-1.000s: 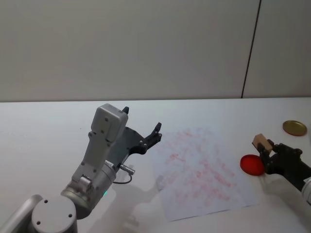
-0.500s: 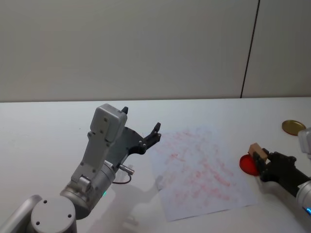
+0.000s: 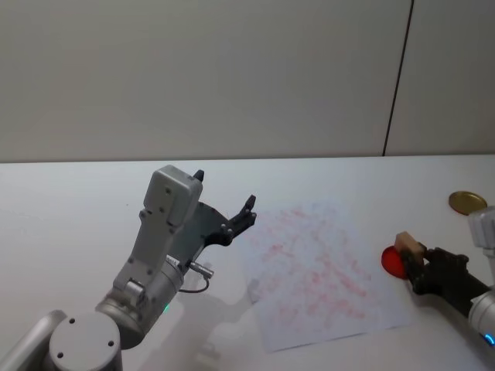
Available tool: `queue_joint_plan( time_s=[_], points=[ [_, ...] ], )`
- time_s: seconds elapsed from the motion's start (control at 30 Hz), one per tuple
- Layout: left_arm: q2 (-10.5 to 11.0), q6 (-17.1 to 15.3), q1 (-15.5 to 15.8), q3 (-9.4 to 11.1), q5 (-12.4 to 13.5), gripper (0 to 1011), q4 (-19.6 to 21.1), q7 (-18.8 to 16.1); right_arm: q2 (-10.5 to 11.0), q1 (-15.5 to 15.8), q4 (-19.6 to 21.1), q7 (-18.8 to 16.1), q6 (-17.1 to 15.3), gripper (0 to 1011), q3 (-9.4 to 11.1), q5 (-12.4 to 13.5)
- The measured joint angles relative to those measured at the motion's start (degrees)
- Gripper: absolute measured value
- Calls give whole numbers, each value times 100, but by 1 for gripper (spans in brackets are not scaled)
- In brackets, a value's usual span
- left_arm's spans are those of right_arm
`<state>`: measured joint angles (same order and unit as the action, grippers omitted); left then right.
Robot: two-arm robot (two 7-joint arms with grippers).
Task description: Use the one hand to pick up the stamp and affix it onto the A4 paper.
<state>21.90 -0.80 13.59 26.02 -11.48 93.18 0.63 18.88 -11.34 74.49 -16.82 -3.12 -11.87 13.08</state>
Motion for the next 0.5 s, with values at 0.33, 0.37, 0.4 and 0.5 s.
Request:
queue_joint_plan(
  time_s=[0.33,0.37,0.4,0.5],
  points=[
    [0,0,0,0,0,993,0,0,-15,-38,-57,-20,-34,561,-4,-19],
    [0,0,0,0,0,993,0,0,-16,-39,-58,-22,-30,623,-3,-12],
    [0,0,0,0,0,993,0,0,-16,-39,-56,-22,-24,641,-3,-7],
    [0,0,0,0,0,993,0,0,-15,-37,-22,-23,18,723,2,14]
  ],
)
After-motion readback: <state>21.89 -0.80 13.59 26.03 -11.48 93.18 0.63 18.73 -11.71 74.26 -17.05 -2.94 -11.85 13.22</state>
